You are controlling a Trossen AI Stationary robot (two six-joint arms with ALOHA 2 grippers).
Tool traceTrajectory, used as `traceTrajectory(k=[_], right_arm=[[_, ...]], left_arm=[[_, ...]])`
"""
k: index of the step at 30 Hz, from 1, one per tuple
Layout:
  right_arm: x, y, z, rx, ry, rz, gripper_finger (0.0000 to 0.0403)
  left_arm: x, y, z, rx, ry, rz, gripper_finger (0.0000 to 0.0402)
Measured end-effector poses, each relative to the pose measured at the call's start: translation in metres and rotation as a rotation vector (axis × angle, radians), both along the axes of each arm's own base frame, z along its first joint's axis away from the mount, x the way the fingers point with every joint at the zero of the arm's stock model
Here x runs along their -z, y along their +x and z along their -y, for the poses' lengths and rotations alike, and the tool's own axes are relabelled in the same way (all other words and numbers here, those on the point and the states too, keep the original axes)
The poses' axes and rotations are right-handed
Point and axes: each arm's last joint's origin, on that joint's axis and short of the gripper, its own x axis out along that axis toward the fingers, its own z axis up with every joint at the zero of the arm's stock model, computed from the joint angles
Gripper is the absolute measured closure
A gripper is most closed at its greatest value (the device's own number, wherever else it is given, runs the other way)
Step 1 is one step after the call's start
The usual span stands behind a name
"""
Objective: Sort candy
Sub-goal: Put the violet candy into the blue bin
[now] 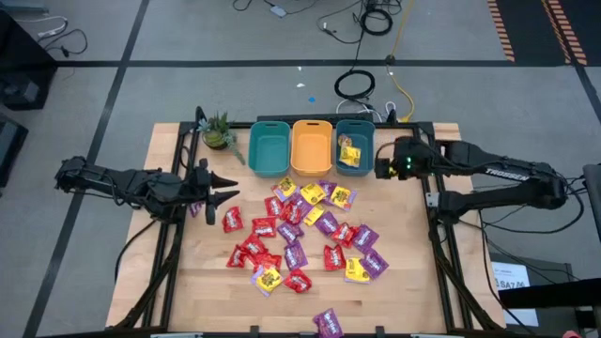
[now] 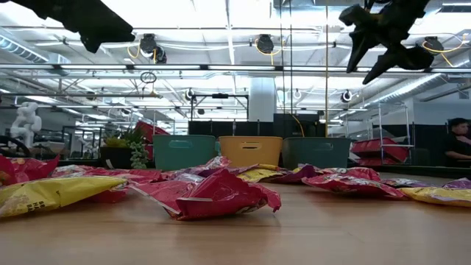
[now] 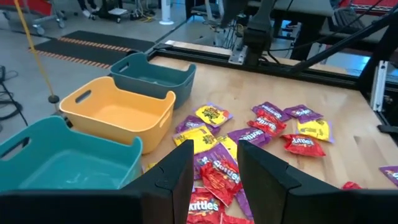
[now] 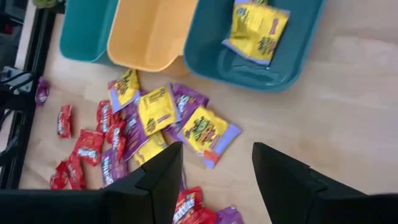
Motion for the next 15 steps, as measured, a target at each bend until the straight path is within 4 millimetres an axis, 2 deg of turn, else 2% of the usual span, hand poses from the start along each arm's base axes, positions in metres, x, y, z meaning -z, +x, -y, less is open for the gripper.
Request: traceTrajectory(k=[4, 11, 15], right_arm=[[0.003, 0.007, -0.019, -0.016, 0.018, 0.001, 0.0218], [0.016, 0.024, -0.049, -0.072, 0.039, -0.056, 0.0218], [0.026, 0.033, -0.06, -0.149, 0.061, -0.122, 0.0218]], left_arm=[[0.001, 0.0, -0.001, -0.02, 0.01, -0.011, 0.0257], [0.003, -0.001, -0.001, -0.04, 0.022, -0.029, 0.0183], [0.002, -0.001, 0.0, -0.011, 0.009, -0.018, 0.0165]])
